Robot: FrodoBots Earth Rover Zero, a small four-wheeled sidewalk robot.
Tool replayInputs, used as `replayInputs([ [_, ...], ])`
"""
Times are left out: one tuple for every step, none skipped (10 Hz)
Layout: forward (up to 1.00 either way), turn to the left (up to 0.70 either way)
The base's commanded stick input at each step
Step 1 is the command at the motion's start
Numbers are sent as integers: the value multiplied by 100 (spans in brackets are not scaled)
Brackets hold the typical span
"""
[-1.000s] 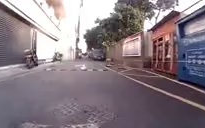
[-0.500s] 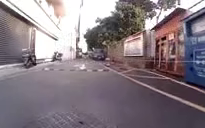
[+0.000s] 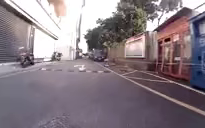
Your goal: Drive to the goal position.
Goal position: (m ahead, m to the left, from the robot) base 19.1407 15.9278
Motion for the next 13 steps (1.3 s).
replayInputs([
  [45,0],
  [45,0],
  [45,0],
  [45,0],
  [45,0],
  [45,0],
  [45,0],
  [45,0],
  [45,0],
  [45,0],
  [45,0],
  [45,0],
  [45,0],
])
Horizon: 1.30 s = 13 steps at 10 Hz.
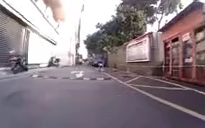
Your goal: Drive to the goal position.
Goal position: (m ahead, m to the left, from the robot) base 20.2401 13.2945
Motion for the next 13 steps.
replayInputs([
  [45,0],
  [45,0],
  [45,0],
  [45,0],
  [45,0],
  [45,0],
  [45,0],
  [45,0],
  [45,0],
  [45,0],
  [45,0],
  [45,0],
  [45,0],
])
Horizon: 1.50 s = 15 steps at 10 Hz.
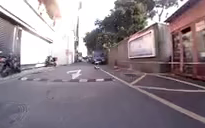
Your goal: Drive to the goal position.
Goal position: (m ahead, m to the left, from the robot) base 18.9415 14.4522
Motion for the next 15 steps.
replayInputs([
  [45,0],
  [45,0],
  [45,0],
  [45,0],
  [45,0],
  [45,0],
  [45,0],
  [45,0],
  [45,0],
  [45,3],
  [45,12],
  [45,27],
  [45,27],
  [45,3],
  [45,0],
])
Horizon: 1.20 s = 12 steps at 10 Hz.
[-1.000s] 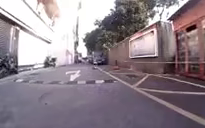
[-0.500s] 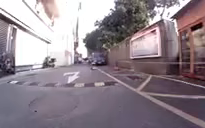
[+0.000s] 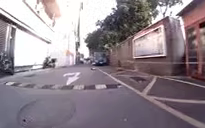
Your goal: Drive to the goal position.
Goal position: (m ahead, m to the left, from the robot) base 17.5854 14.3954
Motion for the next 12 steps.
replayInputs([
  [45,0],
  [45,0],
  [45,0],
  [45,0],
  [45,0],
  [45,0],
  [45,0],
  [45,0],
  [45,0],
  [45,0],
  [45,0],
  [45,0],
])
